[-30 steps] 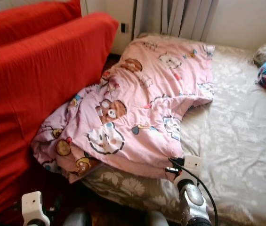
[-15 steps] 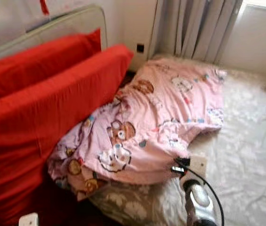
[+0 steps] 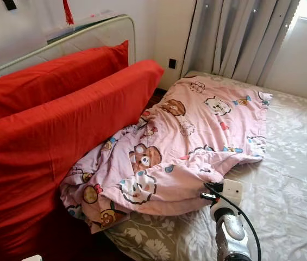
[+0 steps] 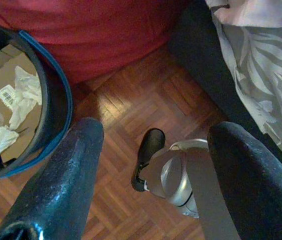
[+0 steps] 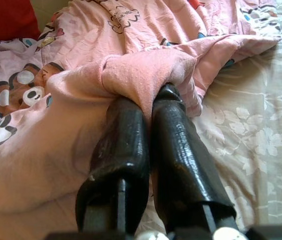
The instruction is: Clean up the room
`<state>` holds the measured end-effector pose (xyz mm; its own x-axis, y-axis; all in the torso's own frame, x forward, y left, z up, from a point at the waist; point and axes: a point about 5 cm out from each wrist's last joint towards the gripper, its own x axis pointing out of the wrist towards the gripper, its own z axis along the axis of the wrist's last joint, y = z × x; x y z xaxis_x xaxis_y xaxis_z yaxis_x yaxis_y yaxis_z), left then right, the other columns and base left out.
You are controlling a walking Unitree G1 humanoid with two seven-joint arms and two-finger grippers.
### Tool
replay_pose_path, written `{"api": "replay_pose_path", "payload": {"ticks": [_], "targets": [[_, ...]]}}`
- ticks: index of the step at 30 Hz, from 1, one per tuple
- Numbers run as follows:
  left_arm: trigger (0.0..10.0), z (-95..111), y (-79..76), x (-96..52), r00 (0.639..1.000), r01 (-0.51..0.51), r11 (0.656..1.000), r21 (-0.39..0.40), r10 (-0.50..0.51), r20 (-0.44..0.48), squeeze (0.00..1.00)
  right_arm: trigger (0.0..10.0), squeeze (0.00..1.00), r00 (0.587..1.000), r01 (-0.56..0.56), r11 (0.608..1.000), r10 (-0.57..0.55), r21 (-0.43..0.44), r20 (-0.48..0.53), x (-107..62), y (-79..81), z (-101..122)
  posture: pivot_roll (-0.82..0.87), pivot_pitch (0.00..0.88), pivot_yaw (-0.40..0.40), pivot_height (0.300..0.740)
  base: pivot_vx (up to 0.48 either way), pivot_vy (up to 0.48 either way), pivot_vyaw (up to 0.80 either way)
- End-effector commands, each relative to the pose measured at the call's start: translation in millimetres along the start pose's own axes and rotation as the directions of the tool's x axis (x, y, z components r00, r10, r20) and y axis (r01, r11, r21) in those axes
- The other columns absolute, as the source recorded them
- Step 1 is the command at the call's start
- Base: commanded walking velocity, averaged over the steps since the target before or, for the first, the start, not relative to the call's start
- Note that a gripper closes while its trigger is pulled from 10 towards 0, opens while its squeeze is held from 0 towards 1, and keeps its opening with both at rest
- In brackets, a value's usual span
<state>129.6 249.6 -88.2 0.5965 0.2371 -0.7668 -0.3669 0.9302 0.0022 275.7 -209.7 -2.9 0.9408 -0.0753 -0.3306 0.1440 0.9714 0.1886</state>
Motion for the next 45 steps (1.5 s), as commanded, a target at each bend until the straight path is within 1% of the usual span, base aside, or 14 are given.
{"api": "replay_pose_path", "payload": {"ticks": [1,13,22,35,45], "targets": [[10.0,-4.7,-0.8,-1.2,1.0,0.005,1.0,0.008,-0.004,-0.015,0.0,10.0,0.0,1.0,0.009,1.0,-0.009,-0.002,0.003,-0.5,-0.2,-0.5,0.07,0.0,-0.079,0.74,0.0,0.0,0.0],[10.0,-4.8,1.8,-1.5,1.0,0.001,1.0,0.009,-0.001,-0.02,0.0,10.0,0.0,0.995,0.102,0.995,-0.101,-0.019,0.024,-3.0,-10.2,0.6,0.07,0.0,-0.068,0.74,0.0,0.0,0.0],[10.0,-2.2,3.1,-0.9,1.0,-0.005,1.0,0.005,0.005,-0.012,0.0,10.0,0.0,0.992,0.121,0.993,-0.121,-0.009,0.04,-0.3,-10.4,6.0,0.08,0.0,-0.07,0.74,0.0,0.0,0.0],[10.0,0.2,3.4,-0.1,1.0,-0.003,1.0,0.003,0.003,-0.007,0.0,10.0,0.0,0.991,0.122,0.993,-0.122,0.011,0.058,2.8,-3.6,9.8,0.09,0.0,-0.068,0.74,0.0,0.0,0.0],[10.0,1.2,3.5,0.2,1.0,-0.003,1.0,0.005,0.003,-0.007,0.0,10.0,0.0,0.991,0.121,0.993,-0.121,0.013,0.06,3.3,-2.3,10.4,0.09,0.0,-0.066,0.74,0.0,0.0,0.0]]}}
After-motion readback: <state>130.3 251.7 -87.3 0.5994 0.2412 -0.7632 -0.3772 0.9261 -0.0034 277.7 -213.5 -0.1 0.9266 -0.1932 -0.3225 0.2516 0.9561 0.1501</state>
